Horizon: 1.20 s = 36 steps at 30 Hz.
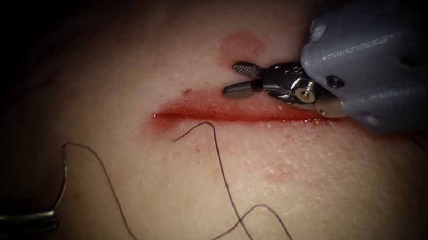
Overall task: Wound Closure
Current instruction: Short suture end cannot be grabbed. Pull suture through to try again.
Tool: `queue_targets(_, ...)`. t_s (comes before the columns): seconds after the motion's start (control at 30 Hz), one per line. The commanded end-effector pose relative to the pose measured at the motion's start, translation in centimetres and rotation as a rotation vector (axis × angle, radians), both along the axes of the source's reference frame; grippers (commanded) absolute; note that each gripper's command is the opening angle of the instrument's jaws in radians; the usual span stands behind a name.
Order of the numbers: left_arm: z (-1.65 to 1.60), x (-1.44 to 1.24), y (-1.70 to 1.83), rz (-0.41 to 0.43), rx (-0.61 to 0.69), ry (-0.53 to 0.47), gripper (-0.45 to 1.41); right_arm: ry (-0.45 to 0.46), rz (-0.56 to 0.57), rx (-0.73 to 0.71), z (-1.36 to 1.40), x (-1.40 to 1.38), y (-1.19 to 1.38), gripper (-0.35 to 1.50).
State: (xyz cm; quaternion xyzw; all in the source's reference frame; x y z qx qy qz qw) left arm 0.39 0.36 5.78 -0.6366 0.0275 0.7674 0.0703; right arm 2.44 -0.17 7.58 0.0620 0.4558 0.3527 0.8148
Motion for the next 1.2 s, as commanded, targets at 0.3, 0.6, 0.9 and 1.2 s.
queue_targets(0.3, 0.03, 0.0, -0.01, 0.005, 0.005, -0.004, -0.35, 0.115, -0.352, 0.14, -0.44, 0.53, -0.61, 1.33)
queue_targets(0.6, 0.02, 0.0, -0.02, 0.004, 0.006, -0.004, -0.35, 0.072, -0.447, 0.088, -0.21, 1.05, -0.74, 1.28)
queue_targets(0.9, 0.01, 0.0, -0.02, 0.004, 0.006, -0.003, -0.35, -0.014, -0.464, 0.03, 0.14, 0.99, -0.61, 0.51)
queue_targets(1.2, 0.02, 0.0, -0.02, 0.004, 0.006, -0.003, -0.35, 0.062, -0.408, 0.014, -0.03, 1.28, -0.62, 1.2)
